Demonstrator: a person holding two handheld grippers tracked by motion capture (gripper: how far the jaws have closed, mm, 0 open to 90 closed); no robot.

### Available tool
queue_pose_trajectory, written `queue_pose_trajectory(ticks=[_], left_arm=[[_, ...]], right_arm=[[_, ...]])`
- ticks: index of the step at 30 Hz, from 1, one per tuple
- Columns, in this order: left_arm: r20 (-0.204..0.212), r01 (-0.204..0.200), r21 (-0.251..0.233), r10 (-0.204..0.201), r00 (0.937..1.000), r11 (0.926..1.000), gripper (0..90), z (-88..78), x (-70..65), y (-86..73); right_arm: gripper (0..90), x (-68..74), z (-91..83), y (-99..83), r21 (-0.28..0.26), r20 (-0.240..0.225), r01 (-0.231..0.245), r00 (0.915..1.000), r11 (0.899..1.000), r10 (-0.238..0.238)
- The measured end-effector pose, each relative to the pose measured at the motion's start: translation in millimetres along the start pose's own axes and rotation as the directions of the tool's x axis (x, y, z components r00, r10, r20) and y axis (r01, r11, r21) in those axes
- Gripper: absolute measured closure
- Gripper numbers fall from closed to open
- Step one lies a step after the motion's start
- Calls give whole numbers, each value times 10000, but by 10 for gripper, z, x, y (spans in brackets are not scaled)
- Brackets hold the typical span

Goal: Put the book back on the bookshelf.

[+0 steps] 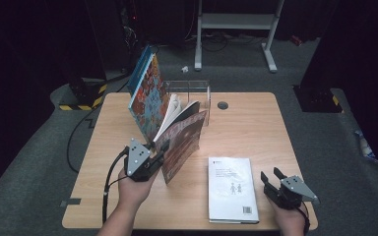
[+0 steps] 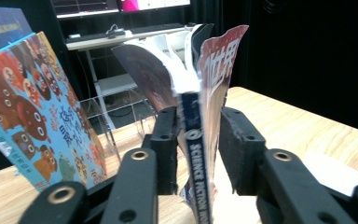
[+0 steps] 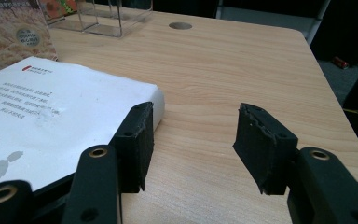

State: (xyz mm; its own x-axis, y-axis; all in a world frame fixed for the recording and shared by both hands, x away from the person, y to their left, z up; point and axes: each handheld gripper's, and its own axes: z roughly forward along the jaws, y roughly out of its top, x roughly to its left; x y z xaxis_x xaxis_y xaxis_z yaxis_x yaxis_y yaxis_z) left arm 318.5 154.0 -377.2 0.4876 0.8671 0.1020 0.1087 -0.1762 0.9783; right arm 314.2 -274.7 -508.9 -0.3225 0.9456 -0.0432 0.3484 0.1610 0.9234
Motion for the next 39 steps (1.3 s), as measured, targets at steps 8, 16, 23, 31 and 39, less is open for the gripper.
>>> queue_pose_trajectory(ticks=[8,16,23,31,39], left_arm=[[-21,-92,86,92,10000,9999,703,52,-6,26],[194,-24,114,22,9998,9999,699,66,12,113],[280,164,257,-172,9995,9995,726,106,49,112],[519,378,316,-394,9979,9988,760,124,98,119],[96,523,300,-526,9986,9982,761,129,86,121]], right_arm=[[465,-11,10,-7,21,-48,-70,10000,10000,70],[464,-10,12,-5,0,-100,-90,9999,10000,90],[446,-23,26,-12,129,-117,-176,9998,9998,178],[426,-22,35,-8,250,-179,-223,9996,9994,228],[418,-42,73,-14,541,-172,-195,9996,9983,205]])
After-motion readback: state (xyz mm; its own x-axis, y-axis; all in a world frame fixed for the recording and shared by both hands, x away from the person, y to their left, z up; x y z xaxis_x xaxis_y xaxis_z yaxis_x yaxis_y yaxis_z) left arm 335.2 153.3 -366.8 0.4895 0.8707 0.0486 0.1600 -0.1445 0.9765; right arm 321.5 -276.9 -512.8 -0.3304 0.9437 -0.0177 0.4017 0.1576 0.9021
